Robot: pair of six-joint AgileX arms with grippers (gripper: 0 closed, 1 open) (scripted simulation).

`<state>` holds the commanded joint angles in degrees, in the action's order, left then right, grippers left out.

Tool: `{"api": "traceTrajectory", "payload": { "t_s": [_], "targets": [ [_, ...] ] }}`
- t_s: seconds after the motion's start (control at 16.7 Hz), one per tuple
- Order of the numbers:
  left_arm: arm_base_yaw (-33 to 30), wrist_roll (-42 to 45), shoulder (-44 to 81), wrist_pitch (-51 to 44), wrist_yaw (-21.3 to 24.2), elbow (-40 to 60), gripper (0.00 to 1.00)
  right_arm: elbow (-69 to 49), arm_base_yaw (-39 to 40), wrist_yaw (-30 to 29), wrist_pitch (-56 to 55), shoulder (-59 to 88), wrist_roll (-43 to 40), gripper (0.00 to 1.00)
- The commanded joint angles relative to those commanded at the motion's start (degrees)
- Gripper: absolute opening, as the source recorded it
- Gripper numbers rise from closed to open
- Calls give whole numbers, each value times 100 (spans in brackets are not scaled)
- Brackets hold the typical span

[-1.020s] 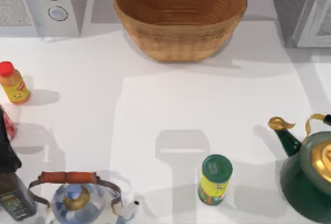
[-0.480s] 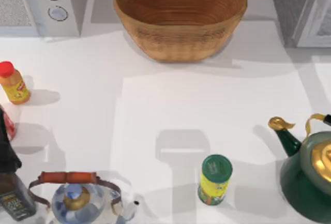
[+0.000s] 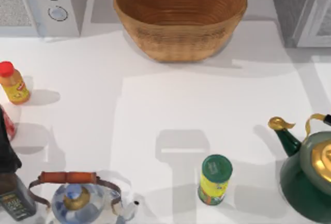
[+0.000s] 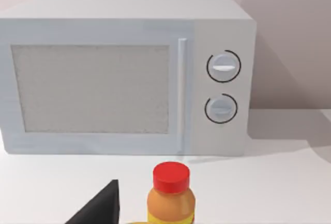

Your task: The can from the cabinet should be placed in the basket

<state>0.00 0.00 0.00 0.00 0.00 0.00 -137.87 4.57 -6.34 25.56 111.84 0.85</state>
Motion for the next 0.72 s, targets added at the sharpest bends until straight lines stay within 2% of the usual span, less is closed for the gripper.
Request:
{"api": "traceTrajectory", "payload": {
  "t_s": [0.3, 0.72],
  "targets": [
    [0, 0, 0, 0, 0, 0, 100, 217, 82, -61, 198, -419, 7, 0],
    [0, 0, 0, 0, 0, 0, 100, 1194, 404, -349, 1159, -2407, 9, 0]
  ]
}}
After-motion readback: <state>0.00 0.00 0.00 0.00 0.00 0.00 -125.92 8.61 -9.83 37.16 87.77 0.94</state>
